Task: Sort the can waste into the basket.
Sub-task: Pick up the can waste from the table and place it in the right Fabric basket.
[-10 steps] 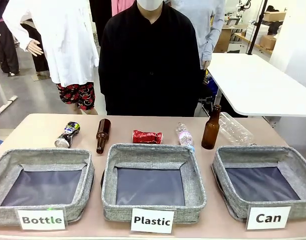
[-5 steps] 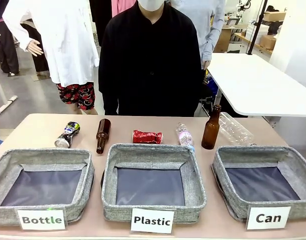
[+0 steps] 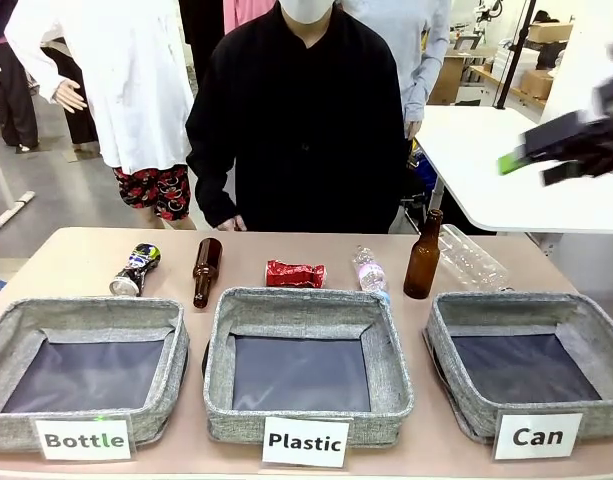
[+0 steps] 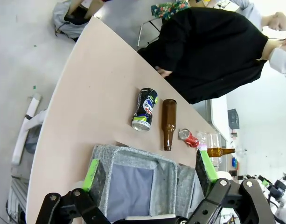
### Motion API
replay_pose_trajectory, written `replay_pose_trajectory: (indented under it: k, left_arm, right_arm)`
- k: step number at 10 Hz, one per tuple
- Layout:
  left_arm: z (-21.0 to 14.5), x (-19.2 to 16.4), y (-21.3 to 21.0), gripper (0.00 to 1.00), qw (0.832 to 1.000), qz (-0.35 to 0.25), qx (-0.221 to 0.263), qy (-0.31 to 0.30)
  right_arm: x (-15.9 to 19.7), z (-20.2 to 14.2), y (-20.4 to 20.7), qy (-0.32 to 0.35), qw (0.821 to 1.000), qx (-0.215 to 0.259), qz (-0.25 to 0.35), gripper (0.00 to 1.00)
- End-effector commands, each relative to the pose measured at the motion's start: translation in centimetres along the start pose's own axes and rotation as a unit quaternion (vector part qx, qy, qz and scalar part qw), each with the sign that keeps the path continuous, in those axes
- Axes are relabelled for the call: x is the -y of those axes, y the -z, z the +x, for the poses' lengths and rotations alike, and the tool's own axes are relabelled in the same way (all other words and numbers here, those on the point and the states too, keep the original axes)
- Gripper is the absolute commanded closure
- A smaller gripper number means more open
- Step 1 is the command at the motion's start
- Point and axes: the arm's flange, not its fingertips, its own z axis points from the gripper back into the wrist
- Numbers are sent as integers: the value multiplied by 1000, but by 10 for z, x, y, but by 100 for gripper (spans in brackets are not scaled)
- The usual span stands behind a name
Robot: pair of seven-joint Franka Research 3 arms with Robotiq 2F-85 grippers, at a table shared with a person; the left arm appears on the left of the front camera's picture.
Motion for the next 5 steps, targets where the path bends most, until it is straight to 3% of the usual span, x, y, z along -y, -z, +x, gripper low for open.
replay_pose_trajectory:
  k: [1,3,4,5]
  left_arm:
    - [1,-3,1,0,1000,-13,6,9]
    - [1,-3,1,0,1000,-13,6,9]
    - [1,-3,1,0,1000,-13,6,9]
    - [1,-3,1,0,1000,-13,6,9]
  right_arm:
    - [-59,6,51,-99,992,-52,-50,0]
    - [-100,-2,82,-182,978,-85,-49,0]
    - [-87,-5,70,-162,982,-77,-55,0]
    - [-116,-18,78,-170,981,-83,-39,0]
